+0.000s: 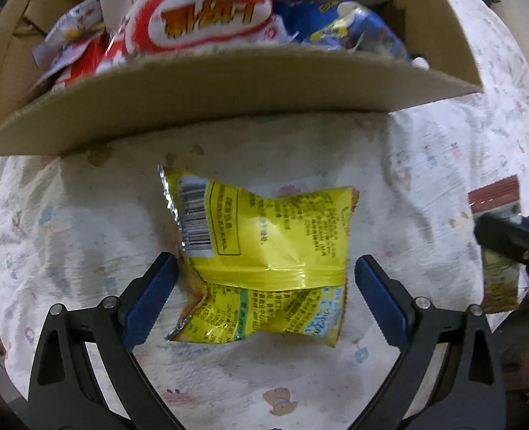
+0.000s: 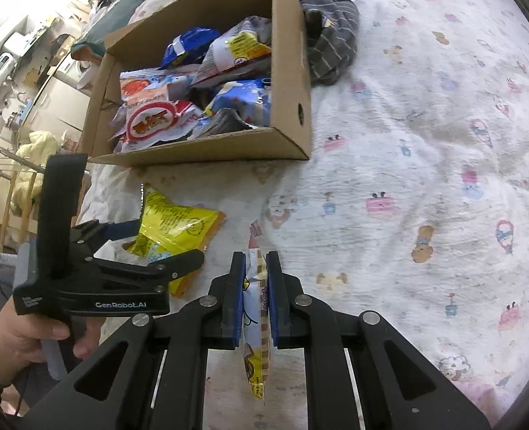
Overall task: Organize snacks
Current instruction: 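Grasp the yellow chip bag with the left tool while the right tool grasps a small wafer bar, then lower the yellow bag into the box with the left tool while the right tool lowers the wafer bar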
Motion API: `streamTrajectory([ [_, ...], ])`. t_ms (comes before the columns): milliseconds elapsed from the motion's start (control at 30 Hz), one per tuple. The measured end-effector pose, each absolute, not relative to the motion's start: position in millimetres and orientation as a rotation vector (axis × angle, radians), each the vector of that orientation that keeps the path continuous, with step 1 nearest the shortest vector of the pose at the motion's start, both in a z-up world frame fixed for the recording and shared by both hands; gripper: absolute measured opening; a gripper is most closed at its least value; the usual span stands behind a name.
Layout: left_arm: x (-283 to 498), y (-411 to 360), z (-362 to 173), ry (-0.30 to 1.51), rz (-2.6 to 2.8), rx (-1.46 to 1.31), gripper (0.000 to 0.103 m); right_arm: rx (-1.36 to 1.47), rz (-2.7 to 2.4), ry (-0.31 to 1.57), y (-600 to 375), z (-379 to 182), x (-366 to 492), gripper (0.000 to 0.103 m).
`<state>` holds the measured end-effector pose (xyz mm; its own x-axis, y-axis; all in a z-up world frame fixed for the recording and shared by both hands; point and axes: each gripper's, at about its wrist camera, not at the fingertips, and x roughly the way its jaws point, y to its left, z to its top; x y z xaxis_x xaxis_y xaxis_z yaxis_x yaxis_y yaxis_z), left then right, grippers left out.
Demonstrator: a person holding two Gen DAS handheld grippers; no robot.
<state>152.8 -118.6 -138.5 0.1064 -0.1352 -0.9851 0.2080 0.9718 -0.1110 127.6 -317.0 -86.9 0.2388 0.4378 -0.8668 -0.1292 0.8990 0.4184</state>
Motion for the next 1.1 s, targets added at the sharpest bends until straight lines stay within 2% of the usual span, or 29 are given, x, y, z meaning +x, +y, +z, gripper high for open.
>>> streamTrajectory([
  [33,152,-118,-139,1.446,-0.251,0.059,0.097,0.284,0.396,1.276,-315,-88,128,0.012],
  [133,151,-114,-138,1.443,-0.248,0.047,0.084,0.279,0.403,1.271,-312,-87,129,0.012],
  [233,149,-110,-136,1.432,-0.247,0.034,0.081,0.267,0.409,1.269,-302,-89,132,0.012],
  [300,147,-105,-131,1.412,-0.242,0.036,0.074,0.267,0.405,1.270,-299,-90,133,0.012],
  [467,141,-97,-110,1.366,-0.255,0.016,0.068,0.262,0.420,1.252,-290,-84,134,0.012],
  [733,123,-75,-66,1.289,-0.260,-0.024,0.068,0.284,0.462,1.198,-281,-67,132,0.012],
  [1100,140,-36,26,1.008,-0.171,-0.003,0.068,0.359,0.510,0.994,-266,-12,156,0.012],
])
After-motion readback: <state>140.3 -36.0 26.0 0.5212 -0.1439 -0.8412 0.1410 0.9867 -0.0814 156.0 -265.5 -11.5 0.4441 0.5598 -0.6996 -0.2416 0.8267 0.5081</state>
